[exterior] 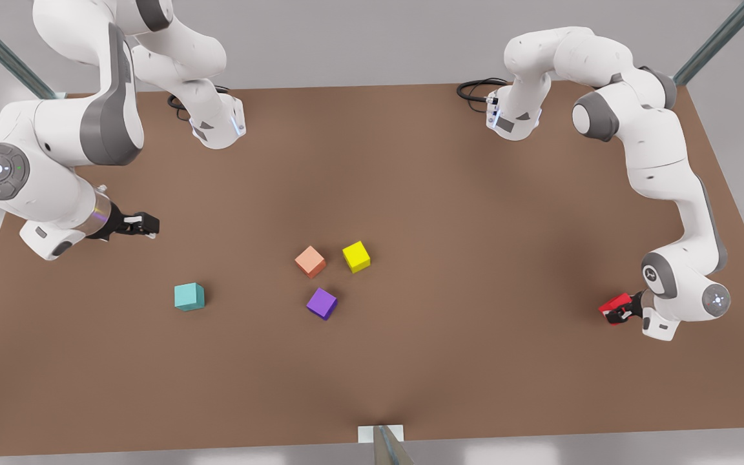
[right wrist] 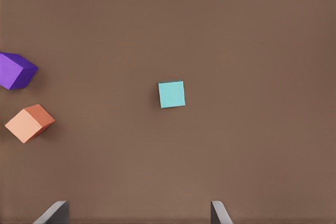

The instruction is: Pick up red wooden cube and pass to hand red wooden cube and place in blue wooden cube

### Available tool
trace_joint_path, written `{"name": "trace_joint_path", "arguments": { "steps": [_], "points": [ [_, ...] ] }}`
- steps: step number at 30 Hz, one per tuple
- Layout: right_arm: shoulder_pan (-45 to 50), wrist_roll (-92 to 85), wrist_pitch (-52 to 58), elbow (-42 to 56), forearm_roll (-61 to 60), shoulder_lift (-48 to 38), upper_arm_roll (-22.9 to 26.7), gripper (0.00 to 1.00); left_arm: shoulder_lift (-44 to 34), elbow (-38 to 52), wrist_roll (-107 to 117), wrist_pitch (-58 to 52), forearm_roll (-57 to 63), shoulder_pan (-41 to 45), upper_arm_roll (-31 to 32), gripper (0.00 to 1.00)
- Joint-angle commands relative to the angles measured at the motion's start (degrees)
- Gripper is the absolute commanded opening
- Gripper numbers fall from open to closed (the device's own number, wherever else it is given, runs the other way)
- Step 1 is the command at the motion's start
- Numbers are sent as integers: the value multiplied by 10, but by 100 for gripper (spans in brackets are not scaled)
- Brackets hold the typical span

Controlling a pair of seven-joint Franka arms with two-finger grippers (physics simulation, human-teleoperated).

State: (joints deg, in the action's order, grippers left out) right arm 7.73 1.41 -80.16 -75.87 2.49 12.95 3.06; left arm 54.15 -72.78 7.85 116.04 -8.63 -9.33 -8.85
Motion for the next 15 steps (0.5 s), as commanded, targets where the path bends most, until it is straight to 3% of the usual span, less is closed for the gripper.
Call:
{"name": "trace_joint_path", "arguments": {
  "steps": [1, 4, 5, 7, 10, 12, 14, 15],
  "points": [
    [0, 1, 2, 0, -3, 0, 0, 100, 1, 0, 10, 16, 1, 0, 1, 97],
    [0, 1, 2, -1, -3, -1, 0, 100, 6, 0, 11, 17, 1, 0, 1, 94],
    [-1, 2, 2, -2, -3, -1, 0, 100, 6, 1, 11, 17, 1, 1, 1, 87],
    [-4, 1, 2, -2, -6, -1, 0, 100, 5, 4, 12, 14, -3, 1, 1, 57],
    [-4, 2, 2, -2, -6, -1, 0, 100, -22, 17, 13, -35, -6, 3, 31, 51],
    [-4, 3, 2, -2, -6, 0, 0, 100, -33, 40, 29, -114, -111, -7, 103, 52],
    [-1, -6, -4, 14, -13, 15, -2, 100, -49, 52, 39, -211, -177, -9, 235, 52],
    [0, -108, -7, 48, -56, 57, -5, 100, -43, 55, 33, -214, -184, -8, 309, 52]
  ]
}}
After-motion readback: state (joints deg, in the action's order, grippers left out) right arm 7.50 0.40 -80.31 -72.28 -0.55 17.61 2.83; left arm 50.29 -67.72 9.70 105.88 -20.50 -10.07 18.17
